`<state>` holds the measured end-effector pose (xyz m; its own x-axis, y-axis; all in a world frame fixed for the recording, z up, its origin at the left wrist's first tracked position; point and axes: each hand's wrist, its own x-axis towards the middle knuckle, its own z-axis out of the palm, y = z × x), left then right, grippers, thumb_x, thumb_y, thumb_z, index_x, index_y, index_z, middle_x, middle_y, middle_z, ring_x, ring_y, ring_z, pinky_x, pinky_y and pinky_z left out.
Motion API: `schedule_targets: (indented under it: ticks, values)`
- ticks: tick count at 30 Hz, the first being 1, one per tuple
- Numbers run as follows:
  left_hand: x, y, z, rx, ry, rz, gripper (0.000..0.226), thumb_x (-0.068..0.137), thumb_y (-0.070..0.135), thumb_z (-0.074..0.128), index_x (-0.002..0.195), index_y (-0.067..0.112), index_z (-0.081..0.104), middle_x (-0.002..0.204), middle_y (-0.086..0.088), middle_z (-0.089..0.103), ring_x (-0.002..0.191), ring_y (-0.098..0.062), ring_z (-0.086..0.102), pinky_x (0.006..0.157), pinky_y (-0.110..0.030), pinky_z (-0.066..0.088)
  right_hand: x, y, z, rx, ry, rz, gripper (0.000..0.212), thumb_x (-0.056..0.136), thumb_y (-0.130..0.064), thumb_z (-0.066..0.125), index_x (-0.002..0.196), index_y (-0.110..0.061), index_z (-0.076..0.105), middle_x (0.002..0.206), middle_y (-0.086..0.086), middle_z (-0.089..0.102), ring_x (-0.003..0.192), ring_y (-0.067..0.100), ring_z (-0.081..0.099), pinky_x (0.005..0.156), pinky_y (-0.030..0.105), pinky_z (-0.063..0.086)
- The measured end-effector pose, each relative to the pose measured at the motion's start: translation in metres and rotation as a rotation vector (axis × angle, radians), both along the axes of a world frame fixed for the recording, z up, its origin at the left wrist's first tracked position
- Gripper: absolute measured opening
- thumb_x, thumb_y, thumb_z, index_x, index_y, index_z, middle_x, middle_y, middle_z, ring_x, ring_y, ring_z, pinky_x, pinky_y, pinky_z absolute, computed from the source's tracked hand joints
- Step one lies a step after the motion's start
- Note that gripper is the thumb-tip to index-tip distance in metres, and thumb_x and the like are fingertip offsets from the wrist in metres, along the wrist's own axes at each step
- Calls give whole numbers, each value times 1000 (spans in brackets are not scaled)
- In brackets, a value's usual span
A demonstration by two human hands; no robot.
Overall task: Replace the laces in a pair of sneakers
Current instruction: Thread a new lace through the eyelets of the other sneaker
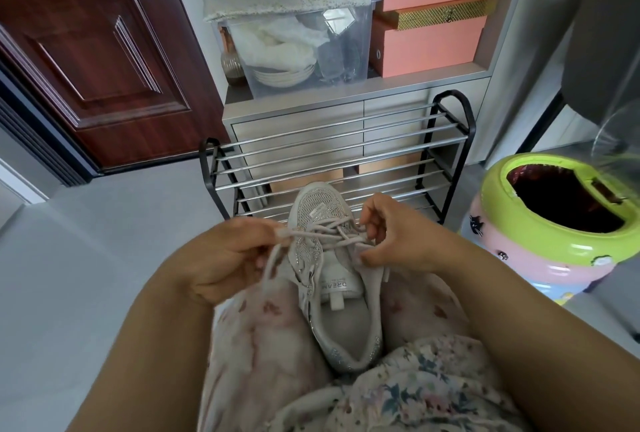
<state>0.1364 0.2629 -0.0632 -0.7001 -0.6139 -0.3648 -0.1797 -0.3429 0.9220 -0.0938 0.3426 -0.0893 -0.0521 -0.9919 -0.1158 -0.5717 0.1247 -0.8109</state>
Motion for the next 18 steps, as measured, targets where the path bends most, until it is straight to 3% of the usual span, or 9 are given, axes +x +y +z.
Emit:
schedule_targets:
  ticks: [3, 6, 9, 12, 15, 18]
  values:
    - [29, -9, 8, -109, -38, -97, 37, 53, 37, 85, 60, 7, 63, 52, -3, 43, 45, -9, 35, 45, -17, 33, -6, 1, 0, 44, -46, -3, 44, 64, -13, 81, 97, -17, 53, 80, -5, 56, 67, 6, 49, 61, 23, 43]
    - [23, -2, 6, -335, -351, -150, 33, 61, 42, 81, 70, 13, 69, 62, -1, 56, 57, -9, 48, 56, -20, 42, -2, 3, 2, 98, -46, 41, 43, 63, -16, 84, 95, -15, 55, 77, -5, 57, 63, 5, 49, 55, 17, 41]
    - [-6, 6, -5, -524, -461, -17, 31, 73, 54, 72, 82, 24, 68, 74, 3, 61, 67, -10, 52, 66, -28, 45, 1, 4, 2, 116, 3, 55, 40, 62, -21, 85, 88, -17, 55, 73, -6, 55, 60, 5, 48, 54, 20, 40]
    - [-37, 16, -15, -750, -495, 36, 14, 85, 46, 65, 87, 32, 67, 69, 13, 59, 57, -1, 50, 59, -21, 41, 2, 4, 2, 114, 14, 46, 41, 60, -21, 85, 85, -18, 53, 72, -5, 56, 61, 7, 49, 56, 24, 41]
    - [-56, 19, -22, -938, -601, 24, 17, 87, 41, 64, 77, 27, 66, 58, 13, 54, 51, 0, 47, 51, -21, 34, 2, 6, 1, 93, 43, 38, 40, 61, -18, 83, 83, -20, 50, 69, -8, 52, 57, 6, 44, 52, 21, 37]
    - [-53, 18, -18, -853, -592, 26, 27, 93, 29, 57, 71, 14, 63, 65, -7, 61, 55, -12, 49, 60, -27, 39, 0, 7, 0, 95, 67, 37, 36, 63, -14, 78, 81, -22, 48, 66, -9, 48, 53, 5, 41, 47, 17, 33]
